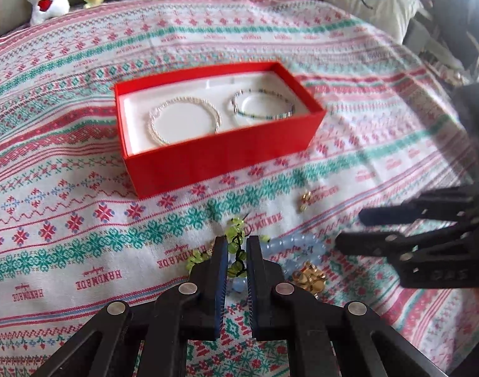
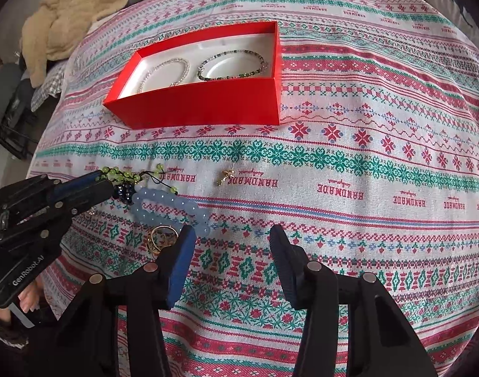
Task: Organize jewelry
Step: 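Grasp the green beaded bracelet with the left tool while the right tool grasps the light blue bead bracelet, then carry both bracelets into the red box and open both tools, then move both open tools back over the remaining jewelry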
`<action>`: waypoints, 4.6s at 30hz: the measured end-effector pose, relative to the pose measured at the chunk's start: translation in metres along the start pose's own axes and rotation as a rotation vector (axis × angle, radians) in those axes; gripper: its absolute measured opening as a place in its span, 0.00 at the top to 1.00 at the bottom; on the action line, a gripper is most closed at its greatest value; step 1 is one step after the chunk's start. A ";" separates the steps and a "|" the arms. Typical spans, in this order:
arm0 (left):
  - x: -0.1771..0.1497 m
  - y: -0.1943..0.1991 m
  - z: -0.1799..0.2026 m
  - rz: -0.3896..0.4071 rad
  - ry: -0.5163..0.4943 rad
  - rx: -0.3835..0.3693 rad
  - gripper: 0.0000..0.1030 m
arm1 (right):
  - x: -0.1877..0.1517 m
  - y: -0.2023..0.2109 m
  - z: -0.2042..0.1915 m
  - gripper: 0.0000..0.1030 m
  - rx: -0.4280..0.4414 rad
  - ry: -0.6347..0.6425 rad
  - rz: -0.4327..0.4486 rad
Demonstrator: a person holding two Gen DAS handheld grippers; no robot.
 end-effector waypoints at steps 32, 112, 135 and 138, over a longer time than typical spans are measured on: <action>0.003 0.016 -0.022 0.000 0.126 0.078 0.94 | 0.011 -0.026 -0.029 0.88 -0.023 0.038 -0.027; 0.061 -0.026 -0.058 0.020 0.242 0.329 0.60 | 0.137 0.028 -0.037 0.88 0.146 -0.116 0.332; 0.060 -0.016 -0.042 0.007 0.240 0.305 0.27 | 0.128 0.014 0.008 0.66 -0.027 -0.101 0.253; 0.056 -0.011 -0.038 0.000 0.229 0.305 0.24 | 0.122 0.022 0.006 0.65 -0.020 -0.085 0.244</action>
Point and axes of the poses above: each gripper's, at about its wrist camera, not at the fingertips, and y roughly against the way its jaws point, z to its right, x to its top, the point moved 3 cm from there along -y, roughly the way its jaws point, and after that the axes turned 9 degrees about z, right-handed, at the moved point
